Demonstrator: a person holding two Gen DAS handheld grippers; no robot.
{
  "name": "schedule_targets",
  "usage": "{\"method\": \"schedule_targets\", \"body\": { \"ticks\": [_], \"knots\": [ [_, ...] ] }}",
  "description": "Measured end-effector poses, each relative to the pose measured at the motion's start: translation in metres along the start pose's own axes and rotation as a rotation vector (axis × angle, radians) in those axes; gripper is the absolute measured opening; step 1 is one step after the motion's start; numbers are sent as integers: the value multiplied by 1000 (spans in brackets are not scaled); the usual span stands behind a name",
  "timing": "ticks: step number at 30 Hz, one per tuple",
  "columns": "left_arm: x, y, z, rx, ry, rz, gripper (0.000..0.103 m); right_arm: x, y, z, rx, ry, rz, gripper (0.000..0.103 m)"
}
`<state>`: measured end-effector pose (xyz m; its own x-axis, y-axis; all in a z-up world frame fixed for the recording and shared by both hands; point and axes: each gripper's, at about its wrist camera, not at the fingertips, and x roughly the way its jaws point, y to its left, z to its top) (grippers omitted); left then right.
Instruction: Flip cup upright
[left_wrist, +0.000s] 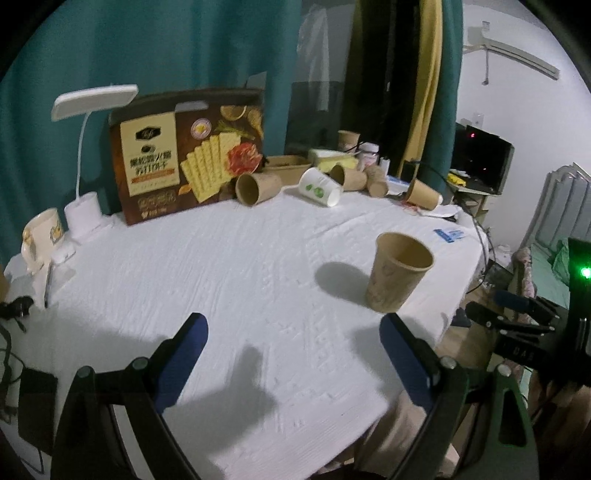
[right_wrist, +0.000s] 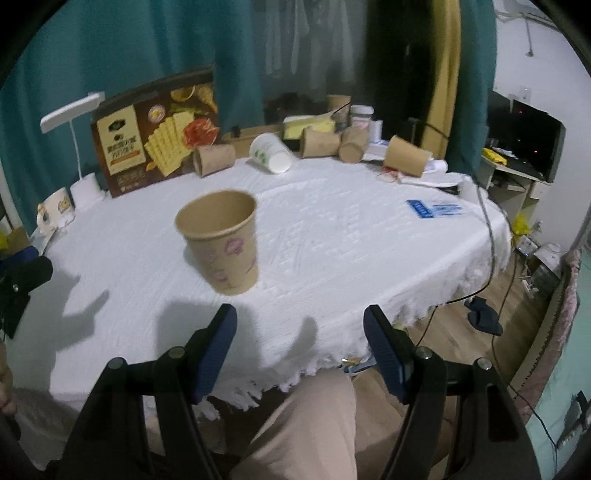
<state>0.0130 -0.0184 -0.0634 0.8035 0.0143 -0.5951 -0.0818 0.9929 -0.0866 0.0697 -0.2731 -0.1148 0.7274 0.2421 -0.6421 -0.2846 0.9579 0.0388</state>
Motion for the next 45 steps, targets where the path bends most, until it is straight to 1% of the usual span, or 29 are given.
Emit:
{"method": "schedule_targets", "body": {
  "ticks": [3, 10, 13, 15, 17, 18, 21, 23, 26, 30, 39, 45],
  "knots": [
    [-7, -6, 7, 24, -24, -8, 94, -11, -9, 6, 12, -20, -10, 69],
    [-33, -12, 30, 71, -139, -8, 94, -43, -21, 28, 38, -88, -16, 69],
    [-45, -13, 39, 65, -199, 4, 94, -61, -23, 38, 40, -134, -14, 69],
    [-53, -10, 44, 40, -227, -19, 94, -74, -23, 46, 35, -171, -18, 69],
    [-61, -10, 48, 42, -255, -16, 96, -85, -23, 53, 32, -201, -21, 70],
    [-66, -11, 50, 59, -275, -5, 98, -89, -24, 55, 32, -213, -19, 71],
    [-77, -15, 54, 110, -321, 12, 99, -104, -21, 63, 33, -250, -7, 72],
    [-82, -15, 56, 119, -342, 5, 99, -110, -17, 67, 28, -271, -2, 72],
    [-84, -7, 57, 98, -352, 10, 100, -118, -10, 71, 14, -294, 6, 72],
    [-80, 6, 54, 62, -336, 14, 100, -120, 0, 74, -2, -309, 13, 72],
    [-71, 24, 47, 25, -313, 24, 100, -103, 20, 78, -22, -276, 40, 72],
    [-67, 26, 47, 30, -305, 12, 100, -95, 26, 79, -28, -264, 45, 72]
  ]
}}
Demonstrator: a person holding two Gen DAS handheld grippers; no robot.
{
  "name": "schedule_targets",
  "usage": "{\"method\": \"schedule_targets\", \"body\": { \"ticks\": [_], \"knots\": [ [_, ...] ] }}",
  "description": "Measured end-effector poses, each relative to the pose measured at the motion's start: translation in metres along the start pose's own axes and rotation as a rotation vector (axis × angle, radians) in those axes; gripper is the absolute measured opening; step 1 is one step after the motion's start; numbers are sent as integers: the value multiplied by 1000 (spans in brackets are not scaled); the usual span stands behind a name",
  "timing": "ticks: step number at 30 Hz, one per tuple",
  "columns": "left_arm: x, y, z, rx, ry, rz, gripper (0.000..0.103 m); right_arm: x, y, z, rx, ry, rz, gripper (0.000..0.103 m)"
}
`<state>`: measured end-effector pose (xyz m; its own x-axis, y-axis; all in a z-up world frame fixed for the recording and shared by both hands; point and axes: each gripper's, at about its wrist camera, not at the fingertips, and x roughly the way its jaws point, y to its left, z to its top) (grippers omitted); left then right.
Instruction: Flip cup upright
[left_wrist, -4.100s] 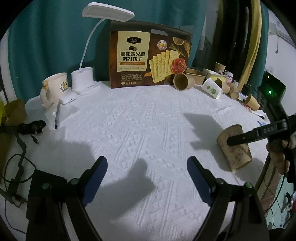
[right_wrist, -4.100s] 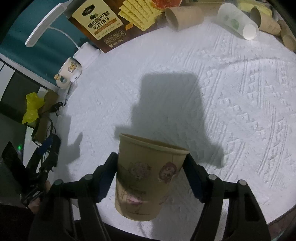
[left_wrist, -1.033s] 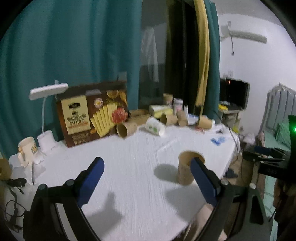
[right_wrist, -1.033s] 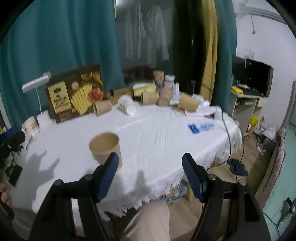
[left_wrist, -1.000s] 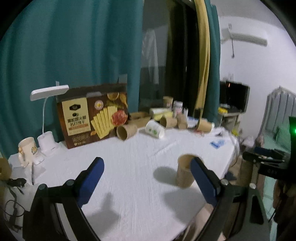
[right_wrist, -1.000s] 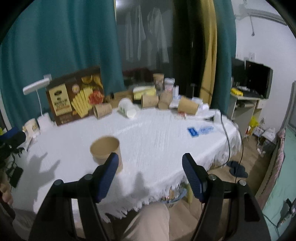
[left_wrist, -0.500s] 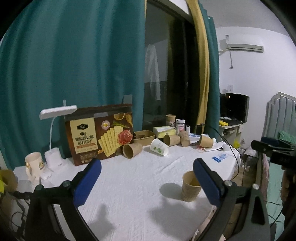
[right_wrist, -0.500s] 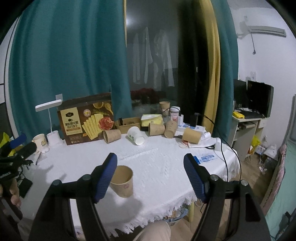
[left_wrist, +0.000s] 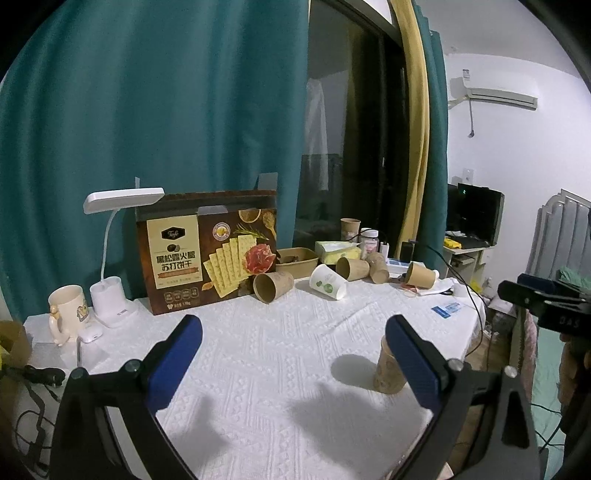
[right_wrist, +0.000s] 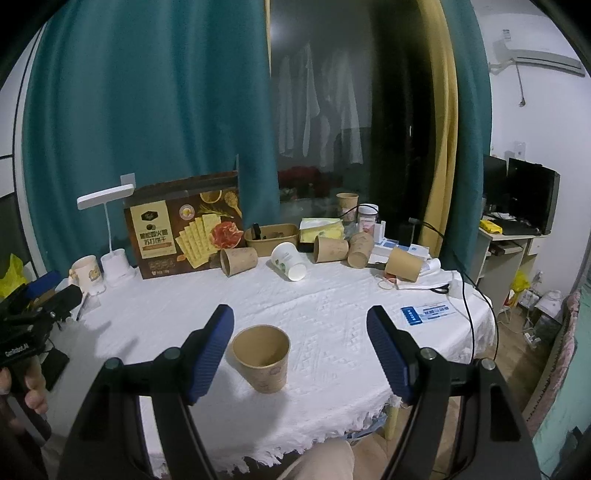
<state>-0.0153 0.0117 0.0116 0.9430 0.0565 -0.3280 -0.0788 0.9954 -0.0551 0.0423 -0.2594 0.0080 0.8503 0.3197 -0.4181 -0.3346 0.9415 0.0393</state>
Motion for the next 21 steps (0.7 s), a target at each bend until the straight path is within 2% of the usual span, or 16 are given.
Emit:
{"method": "schedule_targets", "body": {
  "ticks": [21],
  "knots": [
    [9, -3, -2, -4, 18, -6, 100, 10, 0, -7, 1, 22, 1, 72]
  ]
}}
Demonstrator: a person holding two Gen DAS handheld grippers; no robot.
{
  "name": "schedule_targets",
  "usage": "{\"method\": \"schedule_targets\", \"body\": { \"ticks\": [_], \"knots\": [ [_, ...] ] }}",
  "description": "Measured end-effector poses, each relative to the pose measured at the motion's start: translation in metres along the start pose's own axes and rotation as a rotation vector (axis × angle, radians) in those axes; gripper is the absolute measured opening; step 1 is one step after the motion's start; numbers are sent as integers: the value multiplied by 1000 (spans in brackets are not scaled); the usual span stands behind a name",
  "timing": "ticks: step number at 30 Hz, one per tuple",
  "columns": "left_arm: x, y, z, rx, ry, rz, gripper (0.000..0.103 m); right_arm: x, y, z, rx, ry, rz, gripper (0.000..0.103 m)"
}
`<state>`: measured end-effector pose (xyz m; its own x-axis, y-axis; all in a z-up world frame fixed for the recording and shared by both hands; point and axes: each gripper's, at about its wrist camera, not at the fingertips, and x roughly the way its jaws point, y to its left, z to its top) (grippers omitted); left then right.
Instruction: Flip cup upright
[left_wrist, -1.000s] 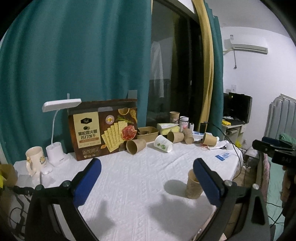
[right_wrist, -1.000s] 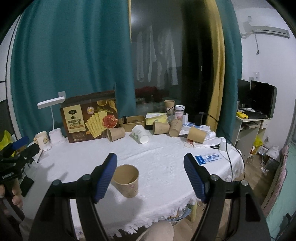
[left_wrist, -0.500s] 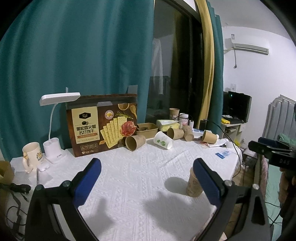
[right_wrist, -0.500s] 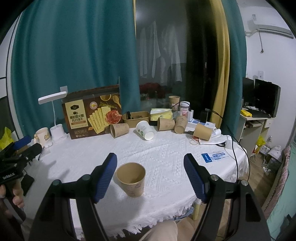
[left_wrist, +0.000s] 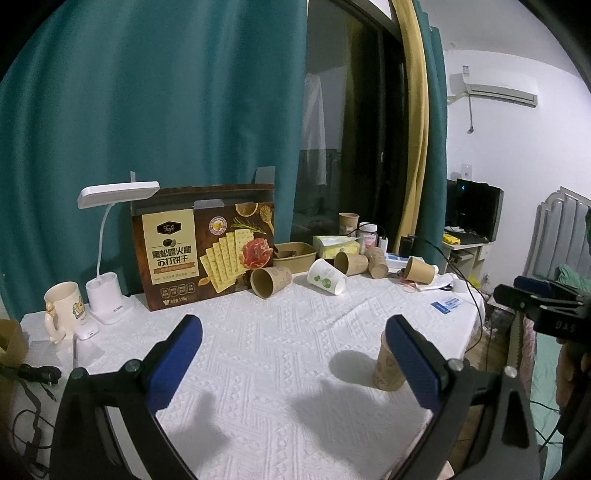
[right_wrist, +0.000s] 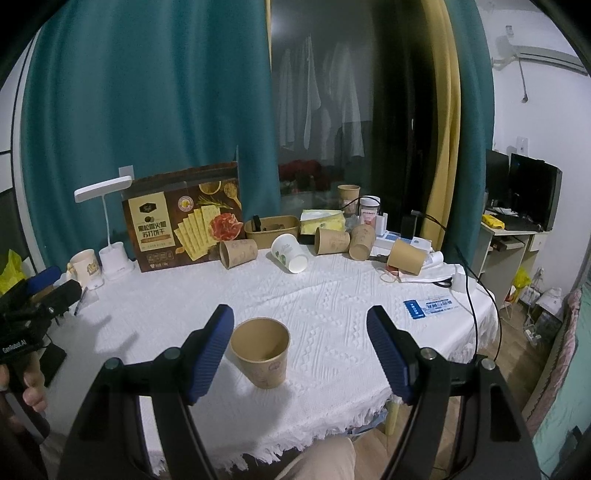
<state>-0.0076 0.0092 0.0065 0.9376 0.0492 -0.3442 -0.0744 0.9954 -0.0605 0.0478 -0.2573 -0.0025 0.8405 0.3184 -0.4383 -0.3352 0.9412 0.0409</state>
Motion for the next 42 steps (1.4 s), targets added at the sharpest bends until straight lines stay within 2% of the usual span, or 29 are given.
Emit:
{"method": "schedule_targets", "body": {
  "ticks": [42],
  "knots": [
    [0, -4, -1, 19, 3, -14, 100, 4, -1, -2, 3, 7, 0, 72]
  ]
}}
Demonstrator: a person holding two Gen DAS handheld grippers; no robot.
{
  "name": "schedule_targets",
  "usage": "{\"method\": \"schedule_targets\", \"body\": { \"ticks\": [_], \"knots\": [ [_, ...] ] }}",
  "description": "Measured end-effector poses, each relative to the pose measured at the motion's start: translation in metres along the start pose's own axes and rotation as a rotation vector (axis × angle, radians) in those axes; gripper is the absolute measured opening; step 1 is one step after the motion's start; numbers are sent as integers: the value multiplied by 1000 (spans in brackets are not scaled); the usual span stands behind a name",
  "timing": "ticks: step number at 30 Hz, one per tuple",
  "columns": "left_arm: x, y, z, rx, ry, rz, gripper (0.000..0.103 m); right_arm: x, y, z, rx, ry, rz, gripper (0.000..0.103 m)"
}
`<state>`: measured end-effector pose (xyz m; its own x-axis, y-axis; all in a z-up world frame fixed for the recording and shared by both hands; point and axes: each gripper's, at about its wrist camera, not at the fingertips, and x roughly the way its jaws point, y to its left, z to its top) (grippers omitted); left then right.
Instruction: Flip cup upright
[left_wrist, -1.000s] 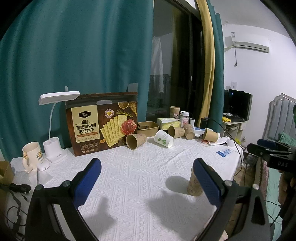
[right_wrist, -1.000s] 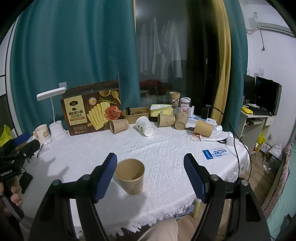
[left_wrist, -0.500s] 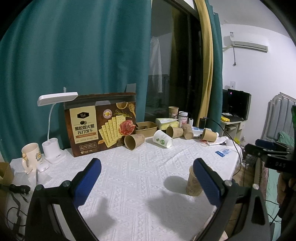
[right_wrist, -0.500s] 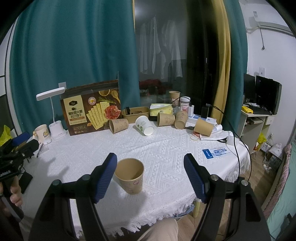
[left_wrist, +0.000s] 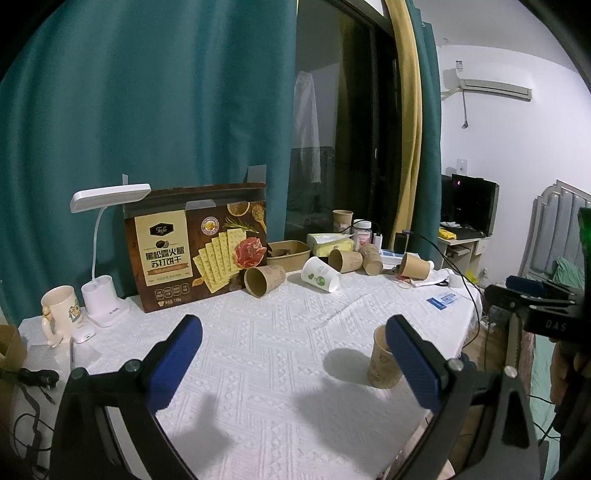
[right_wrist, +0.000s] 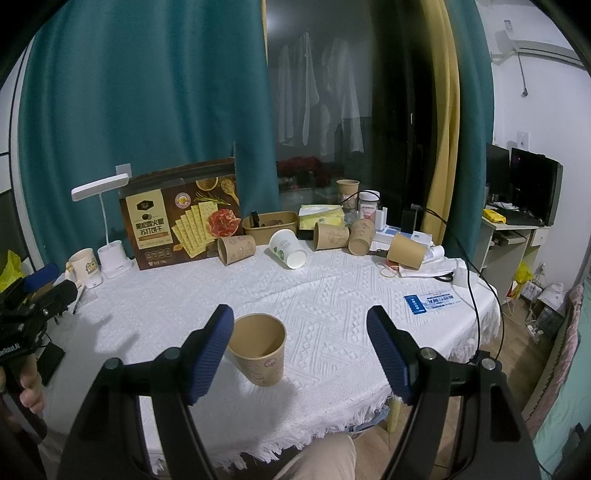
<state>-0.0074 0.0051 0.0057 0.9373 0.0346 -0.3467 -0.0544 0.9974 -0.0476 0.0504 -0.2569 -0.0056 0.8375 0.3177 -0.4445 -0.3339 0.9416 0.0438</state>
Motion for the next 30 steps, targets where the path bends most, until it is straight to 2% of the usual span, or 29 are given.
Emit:
{"method": "schedule_targets", "body": {
  "ticks": [30],
  "knots": [
    [4, -5, 0, 5, 12, -18, 100, 2, -2, -2, -3, -1, -7, 72]
  ]
}}
